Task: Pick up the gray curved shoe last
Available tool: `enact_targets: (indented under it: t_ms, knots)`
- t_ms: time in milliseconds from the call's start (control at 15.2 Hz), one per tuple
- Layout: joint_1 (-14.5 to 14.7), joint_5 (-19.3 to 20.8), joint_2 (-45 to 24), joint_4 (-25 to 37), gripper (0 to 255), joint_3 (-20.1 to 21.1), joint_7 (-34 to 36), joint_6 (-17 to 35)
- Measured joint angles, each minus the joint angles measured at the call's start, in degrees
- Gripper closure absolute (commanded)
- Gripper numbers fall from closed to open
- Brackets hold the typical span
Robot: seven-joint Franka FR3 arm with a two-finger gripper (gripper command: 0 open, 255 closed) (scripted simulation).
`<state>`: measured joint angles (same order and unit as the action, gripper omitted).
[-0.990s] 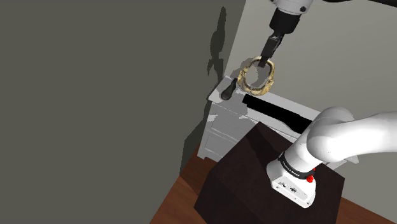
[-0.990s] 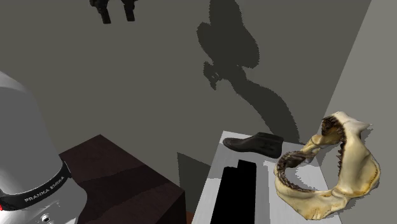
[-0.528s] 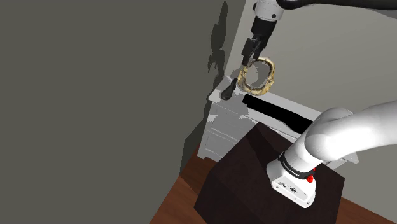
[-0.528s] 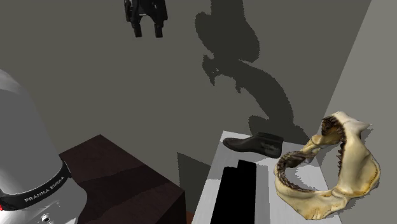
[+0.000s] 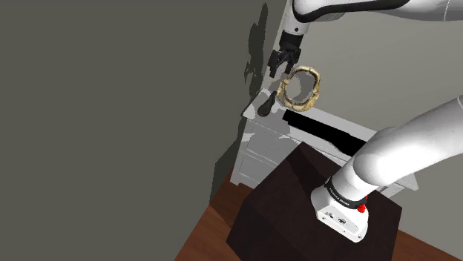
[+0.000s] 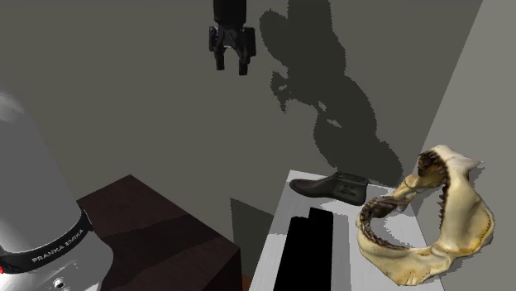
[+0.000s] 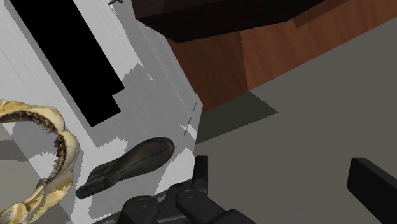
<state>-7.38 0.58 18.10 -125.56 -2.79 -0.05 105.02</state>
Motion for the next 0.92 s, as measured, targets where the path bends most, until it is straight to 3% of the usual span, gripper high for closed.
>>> enact_targets:
  t_ms: [924]
  knots:
    - [-6.3, -6.4, -27.4, 15.9, 0, -6.5, 4.1, 7.2]
